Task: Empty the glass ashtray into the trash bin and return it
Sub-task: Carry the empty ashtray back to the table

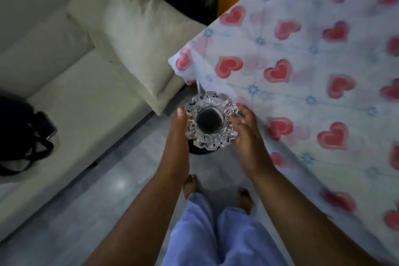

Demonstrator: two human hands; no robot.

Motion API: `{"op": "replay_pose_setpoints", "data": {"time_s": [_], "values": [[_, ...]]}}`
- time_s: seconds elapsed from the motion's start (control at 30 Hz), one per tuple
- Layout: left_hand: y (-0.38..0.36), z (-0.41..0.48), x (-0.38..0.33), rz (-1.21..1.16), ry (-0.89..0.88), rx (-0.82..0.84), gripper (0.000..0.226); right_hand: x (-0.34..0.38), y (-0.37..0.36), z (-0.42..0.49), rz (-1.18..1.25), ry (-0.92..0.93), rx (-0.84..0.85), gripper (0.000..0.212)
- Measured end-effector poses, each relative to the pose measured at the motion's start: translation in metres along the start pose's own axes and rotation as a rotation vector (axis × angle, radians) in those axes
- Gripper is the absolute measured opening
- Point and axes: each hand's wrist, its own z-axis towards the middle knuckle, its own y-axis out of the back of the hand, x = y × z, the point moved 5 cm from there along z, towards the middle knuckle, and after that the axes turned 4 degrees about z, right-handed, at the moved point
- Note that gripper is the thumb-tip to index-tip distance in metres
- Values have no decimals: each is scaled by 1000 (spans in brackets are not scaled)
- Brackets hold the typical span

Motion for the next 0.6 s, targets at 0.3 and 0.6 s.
{"op": "replay_pose_setpoints", "data": {"time_s": [0.3,0.6], "values": [[-202,-33,-42,148,33,387,100,104,167,-44,-78,136,-446,59],[-339,-8,-15,251,87,546,101,120,283,-31,6,12,-603,95]]}}
